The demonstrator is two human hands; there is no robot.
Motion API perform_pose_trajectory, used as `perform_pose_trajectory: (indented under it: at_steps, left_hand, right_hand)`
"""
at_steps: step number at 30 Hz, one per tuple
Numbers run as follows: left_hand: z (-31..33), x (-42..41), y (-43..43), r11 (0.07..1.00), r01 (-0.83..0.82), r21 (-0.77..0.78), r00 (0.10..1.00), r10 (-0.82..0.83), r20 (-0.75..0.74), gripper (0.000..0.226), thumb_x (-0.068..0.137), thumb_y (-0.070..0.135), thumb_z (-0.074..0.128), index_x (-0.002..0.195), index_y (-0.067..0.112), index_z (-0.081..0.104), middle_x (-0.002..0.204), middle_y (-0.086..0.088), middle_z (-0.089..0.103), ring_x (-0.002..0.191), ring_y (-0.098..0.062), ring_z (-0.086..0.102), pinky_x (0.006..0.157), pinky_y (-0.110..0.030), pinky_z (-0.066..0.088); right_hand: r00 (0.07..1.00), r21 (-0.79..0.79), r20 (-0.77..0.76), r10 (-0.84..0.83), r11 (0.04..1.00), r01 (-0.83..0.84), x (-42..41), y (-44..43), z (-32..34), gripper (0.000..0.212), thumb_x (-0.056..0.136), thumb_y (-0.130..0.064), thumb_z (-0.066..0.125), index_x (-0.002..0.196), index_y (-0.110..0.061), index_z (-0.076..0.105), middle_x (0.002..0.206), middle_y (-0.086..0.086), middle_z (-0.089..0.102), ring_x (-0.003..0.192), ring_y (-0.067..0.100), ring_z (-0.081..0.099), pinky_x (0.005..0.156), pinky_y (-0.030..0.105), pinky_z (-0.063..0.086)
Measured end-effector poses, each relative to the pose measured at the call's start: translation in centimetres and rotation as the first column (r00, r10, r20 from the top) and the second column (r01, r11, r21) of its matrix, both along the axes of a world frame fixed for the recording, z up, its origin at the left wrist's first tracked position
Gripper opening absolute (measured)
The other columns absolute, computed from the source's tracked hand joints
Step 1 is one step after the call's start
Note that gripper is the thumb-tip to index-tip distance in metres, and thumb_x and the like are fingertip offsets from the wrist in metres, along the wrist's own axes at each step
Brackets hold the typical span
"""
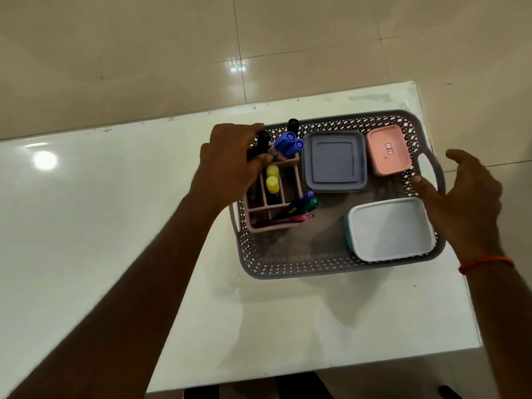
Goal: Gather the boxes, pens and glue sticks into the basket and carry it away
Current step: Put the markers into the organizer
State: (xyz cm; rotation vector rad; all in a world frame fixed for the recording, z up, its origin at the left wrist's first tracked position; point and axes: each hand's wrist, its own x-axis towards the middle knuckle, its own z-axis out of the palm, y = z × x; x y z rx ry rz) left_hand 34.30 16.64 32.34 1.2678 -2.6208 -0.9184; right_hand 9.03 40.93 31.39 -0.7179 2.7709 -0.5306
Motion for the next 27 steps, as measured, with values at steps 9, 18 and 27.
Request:
perform_pose_trajectory:
  at_steps: [9, 18, 27]
  left_hand:
    - [0.9, 0.9, 0.9, 0.975, -0.141, -0.174, 0.958, 0.09, -0.271, 0.03, 0.084, 0.032, 0.074, 0.111, 0.018, 0.072, 0.112, 0.002, 0.072, 0.111, -0.022, 0.06, 0.092, -0.043, 0.049]
    - [0.2, 2.1, 1.9, 0.952, -0.3, 0.067, 0.919, 0.307, -0.247, 0.053, 0.084, 0.035, 0.079, 0.132, 0.026, 0.059, 0.134, 0.008, 0.059, 0.117, -0.01, 0.055, 0.098, -0.034, 0.049]
    - [0.4, 5.2, 8.4, 0.815, -0.509, 0.279, 0.811, 0.562, -0.161, 0.063, 0.088, 0.039, 0.074, 0.142, 0.022, 0.047, 0.14, 0.007, 0.055, 0.11, -0.012, 0.061, 0.084, -0.028, 0.053]
  right_hand:
    - [0.965, -0.111, 0.235, -0.117, 0.983, 0.147, -1.0, 1.2, -0.2, 0.043, 0.087, -0.047, 0.069, 0.121, -0.022, 0.064, 0.116, 0.004, 0.07, 0.108, 0.024, 0.064, 0.093, 0.035, 0.048]
    - [0.972, -0.129, 0.216, -0.094, 0.984, 0.124, -0.7, 1.7, -0.5, 0.039, 0.088, -0.036, 0.071, 0.122, -0.02, 0.063, 0.113, 0.007, 0.07, 0.092, 0.019, 0.063, 0.084, 0.026, 0.043]
    - [0.997, -0.169, 0.072, 0.029, 0.985, -0.017, -0.7, 0.8, 0.7, 0.023, 0.094, -0.018, 0.064, 0.115, -0.009, 0.07, 0.096, 0.014, 0.073, 0.078, 0.022, 0.062, 0.082, 0.027, 0.045]
